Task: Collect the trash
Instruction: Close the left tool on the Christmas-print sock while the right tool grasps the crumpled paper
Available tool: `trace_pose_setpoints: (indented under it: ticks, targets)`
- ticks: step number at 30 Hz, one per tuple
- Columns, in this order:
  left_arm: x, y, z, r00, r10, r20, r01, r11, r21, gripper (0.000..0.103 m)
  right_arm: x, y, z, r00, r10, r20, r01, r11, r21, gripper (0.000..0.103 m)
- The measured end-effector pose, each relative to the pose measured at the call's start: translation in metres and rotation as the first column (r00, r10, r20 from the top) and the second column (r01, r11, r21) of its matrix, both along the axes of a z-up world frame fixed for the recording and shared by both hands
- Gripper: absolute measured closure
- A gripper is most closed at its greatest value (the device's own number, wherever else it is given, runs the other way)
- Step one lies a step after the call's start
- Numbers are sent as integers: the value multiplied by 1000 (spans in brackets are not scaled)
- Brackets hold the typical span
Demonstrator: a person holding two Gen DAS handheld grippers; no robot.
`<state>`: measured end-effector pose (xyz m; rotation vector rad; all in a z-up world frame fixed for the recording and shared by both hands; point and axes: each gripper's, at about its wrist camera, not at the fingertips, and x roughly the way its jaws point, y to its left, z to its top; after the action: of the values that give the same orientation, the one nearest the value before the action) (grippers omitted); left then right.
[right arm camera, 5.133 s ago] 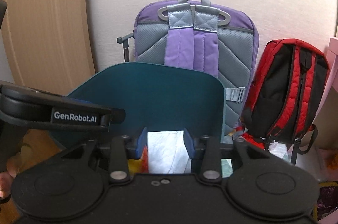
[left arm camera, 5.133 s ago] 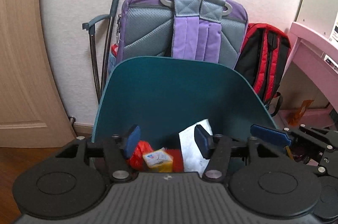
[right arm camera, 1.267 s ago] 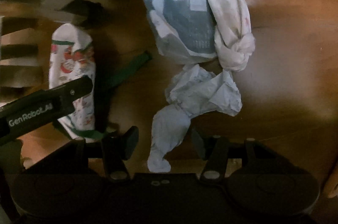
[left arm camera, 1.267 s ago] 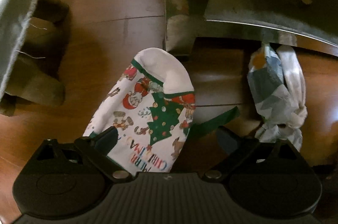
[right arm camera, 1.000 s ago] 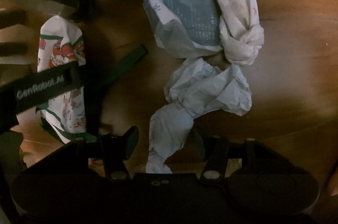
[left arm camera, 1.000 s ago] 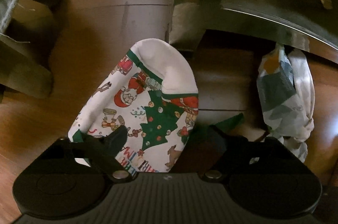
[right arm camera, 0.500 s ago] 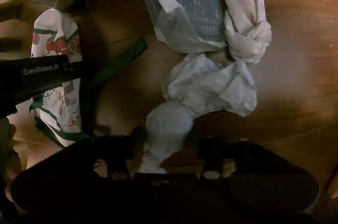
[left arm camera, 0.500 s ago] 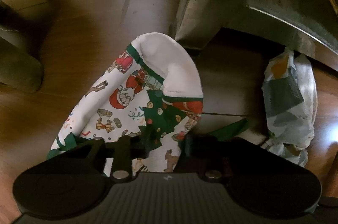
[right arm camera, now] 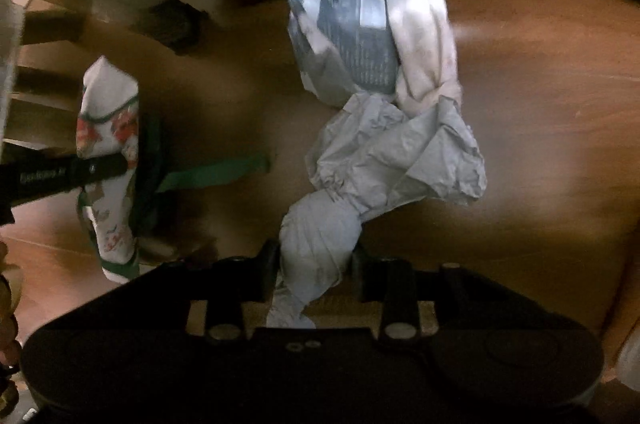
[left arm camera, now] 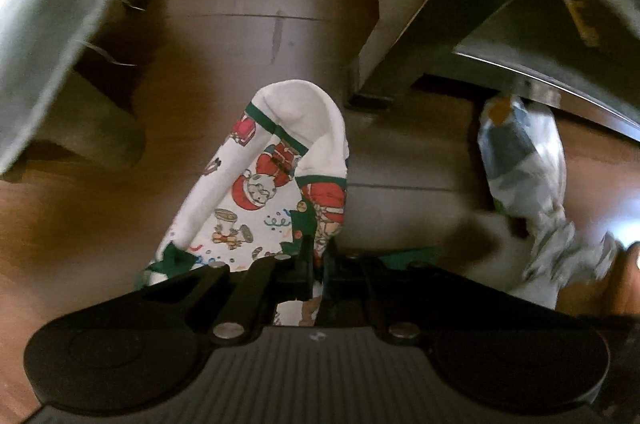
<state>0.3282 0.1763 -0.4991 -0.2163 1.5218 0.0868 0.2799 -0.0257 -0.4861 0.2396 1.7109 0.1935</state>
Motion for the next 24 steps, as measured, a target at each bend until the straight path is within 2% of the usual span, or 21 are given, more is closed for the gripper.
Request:
trace_pose_setpoints:
  ticks: [6,14,22,24]
  targets:
    - [-19,11,56,1000,-16,2,16,1000,-9,100,-5,-11,56,998,4,68,-6,1000,28,69]
    - [-47,-12,135,991,-131,15,130,991,10,100,-11,-26,144,983,9,185,-23,997,72,69]
    - [-65,-42,229,976,-188,112,182,982,57,100,-35,-50,244,926,53,374,-100,989,107,69]
    - [-74,-50,245,971,-200,135,192,979,70,100,-42,-56,262,913,49,404,-103,988,113,69]
